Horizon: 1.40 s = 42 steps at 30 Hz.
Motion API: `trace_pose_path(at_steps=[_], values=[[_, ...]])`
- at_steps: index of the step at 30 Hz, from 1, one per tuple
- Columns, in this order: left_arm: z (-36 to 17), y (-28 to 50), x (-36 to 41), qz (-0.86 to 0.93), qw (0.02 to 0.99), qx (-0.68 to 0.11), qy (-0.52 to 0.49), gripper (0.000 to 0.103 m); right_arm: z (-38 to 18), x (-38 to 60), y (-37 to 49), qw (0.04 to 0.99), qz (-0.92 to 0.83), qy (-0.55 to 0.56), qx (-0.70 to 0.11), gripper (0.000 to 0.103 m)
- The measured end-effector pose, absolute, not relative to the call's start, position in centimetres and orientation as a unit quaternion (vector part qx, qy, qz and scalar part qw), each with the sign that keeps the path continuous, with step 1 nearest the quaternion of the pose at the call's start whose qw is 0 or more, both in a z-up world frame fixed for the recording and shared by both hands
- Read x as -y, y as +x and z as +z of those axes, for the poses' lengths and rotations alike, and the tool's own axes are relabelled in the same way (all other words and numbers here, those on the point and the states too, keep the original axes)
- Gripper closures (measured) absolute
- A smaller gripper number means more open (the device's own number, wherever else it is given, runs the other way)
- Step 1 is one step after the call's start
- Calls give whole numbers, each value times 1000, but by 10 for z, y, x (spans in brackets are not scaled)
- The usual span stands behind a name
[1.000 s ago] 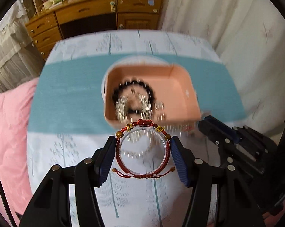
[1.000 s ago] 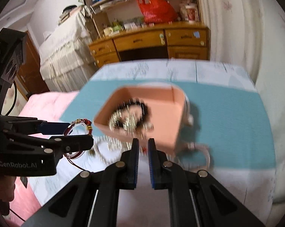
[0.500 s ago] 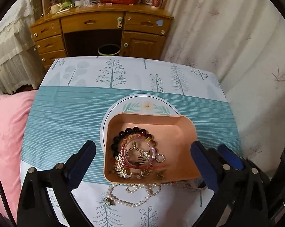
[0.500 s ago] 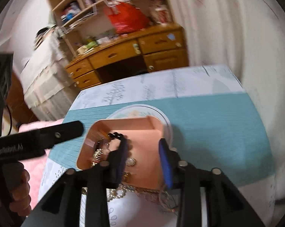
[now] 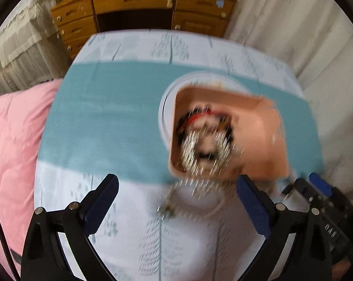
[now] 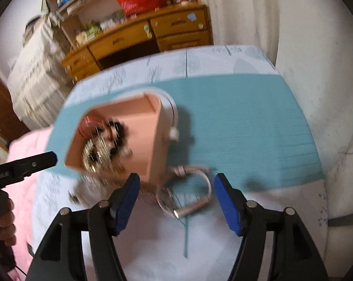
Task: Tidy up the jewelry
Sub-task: 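Drop the red string bracelet into the pink box with the left tool, then grasp the pearl necklace with the left tool while the right tool grasps the white smartwatch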
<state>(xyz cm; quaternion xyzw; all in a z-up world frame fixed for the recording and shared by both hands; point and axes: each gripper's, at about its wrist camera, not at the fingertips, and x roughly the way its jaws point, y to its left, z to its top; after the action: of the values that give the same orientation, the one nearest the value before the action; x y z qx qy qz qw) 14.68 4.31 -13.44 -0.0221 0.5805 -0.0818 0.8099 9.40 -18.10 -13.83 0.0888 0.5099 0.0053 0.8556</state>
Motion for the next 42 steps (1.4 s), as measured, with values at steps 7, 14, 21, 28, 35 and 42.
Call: trace_pose_path(at_steps=[7, 14, 21, 28, 35, 42], values=[[-178, 112, -37, -96, 797, -596, 12, 3, -167, 171, 74, 838, 2, 16, -546, 36], [-202, 101, -34, -98, 819, -566, 18, 3, -184, 154, 70, 842, 4, -66, -536, 36], [-211, 113, -19, -130, 833, -536, 28, 4, -186, 151, 79, 859, 6, -58, -509, 34], [-208, 106, -7, -137, 849, -507, 61, 30, -185, 156, 81, 865, 7, -25, -501, 48], [-200, 89, -16, -143, 846, -511, 50, 89, -182, 158, 73, 861, 24, 4, -508, 52], [-187, 93, -34, -139, 833, -535, 14, 103, -158, 170, 65, 865, 24, 82, -494, 52]])
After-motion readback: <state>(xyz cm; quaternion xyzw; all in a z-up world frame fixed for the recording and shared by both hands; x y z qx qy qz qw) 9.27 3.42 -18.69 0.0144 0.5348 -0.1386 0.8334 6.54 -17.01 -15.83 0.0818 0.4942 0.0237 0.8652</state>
